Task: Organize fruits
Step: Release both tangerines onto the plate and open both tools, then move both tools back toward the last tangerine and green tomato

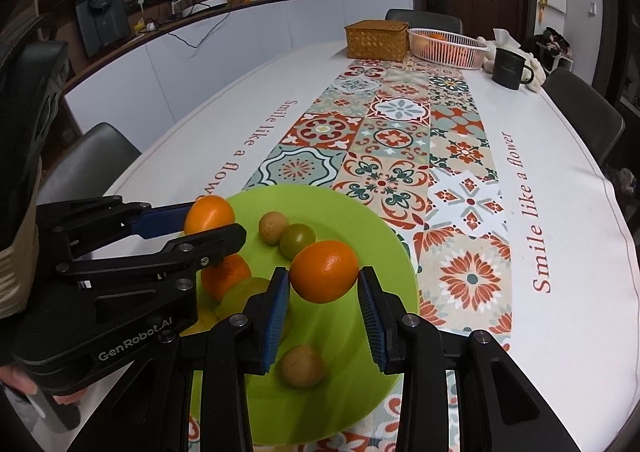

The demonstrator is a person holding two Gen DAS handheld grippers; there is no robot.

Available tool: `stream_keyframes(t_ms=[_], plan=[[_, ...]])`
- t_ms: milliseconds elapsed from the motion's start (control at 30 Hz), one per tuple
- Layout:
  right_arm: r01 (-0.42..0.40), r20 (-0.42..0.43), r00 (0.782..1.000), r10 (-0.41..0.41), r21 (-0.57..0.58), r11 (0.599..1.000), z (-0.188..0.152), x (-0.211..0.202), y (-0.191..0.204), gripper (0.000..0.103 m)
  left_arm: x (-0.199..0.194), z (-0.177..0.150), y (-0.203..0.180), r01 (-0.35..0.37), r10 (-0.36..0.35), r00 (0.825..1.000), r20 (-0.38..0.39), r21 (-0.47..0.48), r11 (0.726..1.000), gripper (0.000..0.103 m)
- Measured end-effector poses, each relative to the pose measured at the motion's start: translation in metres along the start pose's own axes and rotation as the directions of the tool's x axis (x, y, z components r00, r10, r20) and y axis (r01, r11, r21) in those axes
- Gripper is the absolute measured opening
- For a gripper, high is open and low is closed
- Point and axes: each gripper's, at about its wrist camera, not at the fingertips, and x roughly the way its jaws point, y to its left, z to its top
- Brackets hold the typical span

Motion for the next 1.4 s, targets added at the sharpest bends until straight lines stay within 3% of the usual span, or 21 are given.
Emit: stream_keyframes(t_ms=[467,833,1067,1400], plan=[[0.04,0.119,0.992,-0.037,-0.023,0.999,-0.023,-0.071,0.004,0.046,-0.077,-0.035,-0.011,-0.05,0.052,0.992,0.115,-0.019,0.999,0.055],[0.046,0.225,0.974,-0.034,-0.046,0.998,-0.05,-0.146,0.021,0.055,-0.15,-0.064,-0.035,-0.047,0.041,0.972,0.231,0.019,0.999,0.069],[0.06,0.243,0.969,-0.046,-0.05,0.997,-0.076,-0.177,0.027,0.057,-0.178,-0.087,-0.047,-0.038,0.026,0.964,0.264,0.04,0.998,0.078],[0.083,0.222,0.973,-0.062,-0.089,0.993,-0.111,-0.195,0.042,0.057,-0.195,-0.128,-0.057,-0.028,0.004,0.964,0.265,0.086,0.996,0.081]])
